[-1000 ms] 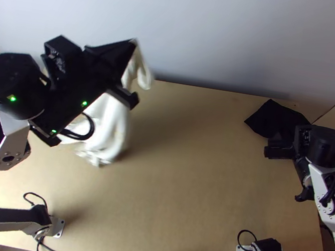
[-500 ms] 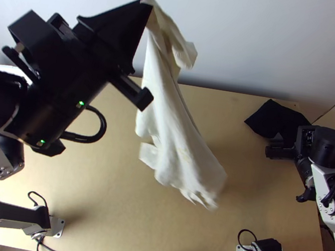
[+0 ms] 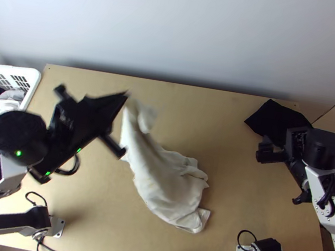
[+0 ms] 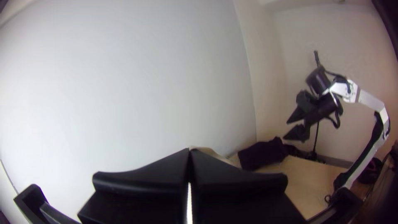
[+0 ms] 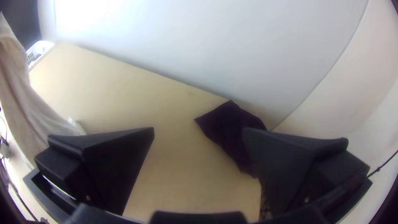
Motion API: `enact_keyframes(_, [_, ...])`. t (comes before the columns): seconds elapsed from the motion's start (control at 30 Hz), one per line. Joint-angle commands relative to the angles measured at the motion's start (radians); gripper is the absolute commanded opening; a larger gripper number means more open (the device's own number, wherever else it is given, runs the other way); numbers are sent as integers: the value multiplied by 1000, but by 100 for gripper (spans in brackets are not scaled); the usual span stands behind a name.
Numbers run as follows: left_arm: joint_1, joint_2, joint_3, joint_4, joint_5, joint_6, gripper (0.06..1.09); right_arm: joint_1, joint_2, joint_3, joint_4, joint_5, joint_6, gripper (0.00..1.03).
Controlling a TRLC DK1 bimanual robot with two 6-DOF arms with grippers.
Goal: Fold the t-shirt
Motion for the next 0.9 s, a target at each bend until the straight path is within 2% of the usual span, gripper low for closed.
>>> enact_keyframes(0.0, [96,-248,-305,-169,31,-33,10,41,14,-2,-12,-177,-4,98])
enact_keyframes(0.13, [173,-319,-361,-277,78,-48,10,116,52,-8,-17,-183,1,98])
enact_keyframes(0.33, [288,-342,-374,-434,176,-133,9,193,170,-9,-7,-244,17,98])
enact_keyframes(0.5, [337,-354,-405,-452,181,-159,9,241,304,-12,71,-330,57,98])
enact_keyframes(0.87, [472,-337,-414,-429,193,-177,9,454,437,-215,266,-347,47,98])
